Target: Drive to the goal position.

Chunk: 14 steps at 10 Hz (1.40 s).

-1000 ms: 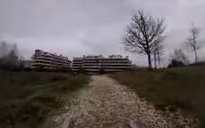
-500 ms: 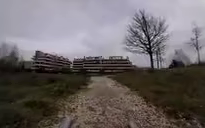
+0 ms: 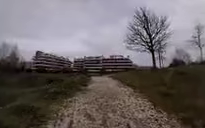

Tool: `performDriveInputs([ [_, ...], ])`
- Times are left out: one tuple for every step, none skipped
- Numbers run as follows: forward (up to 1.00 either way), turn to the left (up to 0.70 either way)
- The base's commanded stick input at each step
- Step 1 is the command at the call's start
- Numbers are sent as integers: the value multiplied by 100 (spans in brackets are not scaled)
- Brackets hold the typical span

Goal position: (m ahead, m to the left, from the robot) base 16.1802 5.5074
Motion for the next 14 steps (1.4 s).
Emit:
performDriveInputs([
  [50,0],
  [50,0],
  [50,0],
  [50,0],
  [50,0],
  [50,0],
  [50,0],
  [50,0],
  [50,0],
  [50,0],
  [50,0],
  [50,0],
  [50,0],
  [50,0],
])
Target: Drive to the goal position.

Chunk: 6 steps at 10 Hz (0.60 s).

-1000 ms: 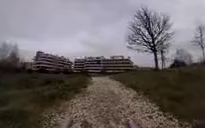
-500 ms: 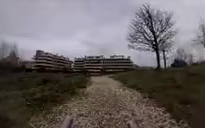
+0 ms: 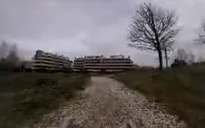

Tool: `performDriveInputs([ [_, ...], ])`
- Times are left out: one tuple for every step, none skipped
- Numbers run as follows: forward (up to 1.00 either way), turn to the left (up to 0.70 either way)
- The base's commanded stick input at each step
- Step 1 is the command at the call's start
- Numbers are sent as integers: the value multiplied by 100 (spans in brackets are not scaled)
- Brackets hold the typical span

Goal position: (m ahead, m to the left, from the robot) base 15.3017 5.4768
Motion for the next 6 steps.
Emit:
performDriveInputs([
  [50,0],
  [50,0],
  [50,0],
  [50,0],
  [50,0],
  [50,0],
])
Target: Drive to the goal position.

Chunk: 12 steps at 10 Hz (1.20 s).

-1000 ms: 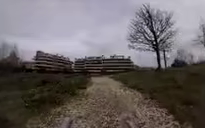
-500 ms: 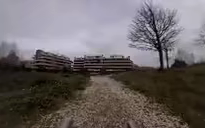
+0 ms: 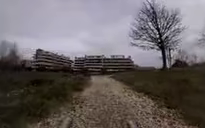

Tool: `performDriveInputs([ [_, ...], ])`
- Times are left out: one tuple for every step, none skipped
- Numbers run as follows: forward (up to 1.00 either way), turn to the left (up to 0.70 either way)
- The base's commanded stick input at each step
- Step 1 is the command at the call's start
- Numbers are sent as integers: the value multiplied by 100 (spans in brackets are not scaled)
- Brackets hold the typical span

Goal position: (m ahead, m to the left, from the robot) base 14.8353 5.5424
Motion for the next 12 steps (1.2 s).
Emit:
performDriveInputs([
  [50,0],
  [50,0],
  [50,0],
  [50,0],
  [50,0],
  [50,0],
  [50,0],
  [50,0],
  [50,0],
  [50,0],
  [50,0],
  [50,0],
])
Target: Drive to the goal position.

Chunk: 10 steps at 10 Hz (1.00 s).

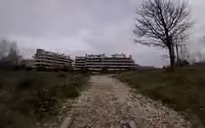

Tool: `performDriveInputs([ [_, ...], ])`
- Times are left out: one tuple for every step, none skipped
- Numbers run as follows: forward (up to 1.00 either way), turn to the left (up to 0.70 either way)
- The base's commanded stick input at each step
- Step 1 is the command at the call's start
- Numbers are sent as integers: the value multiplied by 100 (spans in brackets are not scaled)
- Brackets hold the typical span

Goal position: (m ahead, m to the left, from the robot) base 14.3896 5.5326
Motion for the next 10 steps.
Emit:
performDriveInputs([
  [50,0],
  [50,0],
  [50,0],
  [50,0],
  [50,0],
  [50,0],
  [50,0],
  [50,0],
  [50,0],
  [50,0],
])
